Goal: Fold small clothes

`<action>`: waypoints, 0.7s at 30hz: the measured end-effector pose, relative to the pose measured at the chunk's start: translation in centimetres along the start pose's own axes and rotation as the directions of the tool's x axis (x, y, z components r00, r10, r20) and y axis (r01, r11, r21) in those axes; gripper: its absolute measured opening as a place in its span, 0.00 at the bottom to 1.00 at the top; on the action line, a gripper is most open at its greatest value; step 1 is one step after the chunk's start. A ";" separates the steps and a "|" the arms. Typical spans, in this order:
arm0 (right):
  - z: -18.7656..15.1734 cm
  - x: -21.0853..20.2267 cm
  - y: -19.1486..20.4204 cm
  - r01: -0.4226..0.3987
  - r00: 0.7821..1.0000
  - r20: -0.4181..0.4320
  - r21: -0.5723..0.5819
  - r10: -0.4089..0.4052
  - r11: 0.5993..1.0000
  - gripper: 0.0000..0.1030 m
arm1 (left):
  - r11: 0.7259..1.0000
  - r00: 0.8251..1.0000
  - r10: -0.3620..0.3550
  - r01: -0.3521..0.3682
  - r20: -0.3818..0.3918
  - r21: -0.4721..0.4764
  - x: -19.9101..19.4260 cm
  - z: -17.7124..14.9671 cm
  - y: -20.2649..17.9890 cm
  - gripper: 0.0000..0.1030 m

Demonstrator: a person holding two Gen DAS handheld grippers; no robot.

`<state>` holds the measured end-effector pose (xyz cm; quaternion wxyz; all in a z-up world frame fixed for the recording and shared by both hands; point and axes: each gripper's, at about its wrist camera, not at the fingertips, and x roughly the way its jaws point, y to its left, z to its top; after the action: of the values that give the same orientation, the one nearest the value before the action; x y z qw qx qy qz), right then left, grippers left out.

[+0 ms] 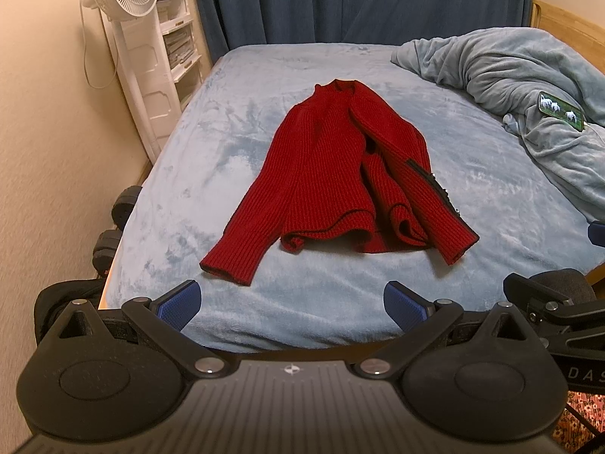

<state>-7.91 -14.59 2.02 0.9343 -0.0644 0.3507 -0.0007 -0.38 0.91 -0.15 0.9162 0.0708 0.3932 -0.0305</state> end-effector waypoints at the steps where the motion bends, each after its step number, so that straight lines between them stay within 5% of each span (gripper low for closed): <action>1: 0.0 0.0 0.0 0.000 1.000 0.000 0.000 0.000 1.000 0.99 | 1.000 1.000 0.000 0.000 -0.001 0.000 0.0 0.0 0.0 1.00; 13: -0.8 0.8 0.0 -0.007 1.000 -0.016 0.002 0.007 1.000 0.99 | 1.000 1.000 0.003 -0.003 -0.021 -0.003 0.7 -0.9 0.1 1.00; 21: 0.1 3.9 -1.8 0.001 0.999 -0.046 0.057 0.002 0.998 0.99 | 0.999 0.995 0.024 -0.029 -0.102 -0.043 4.0 -0.3 1.2 1.00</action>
<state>-4.82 -16.52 -0.21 0.9275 -0.0376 0.3719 -0.0118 2.32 2.12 -3.14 0.8968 0.0571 0.4386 -0.0059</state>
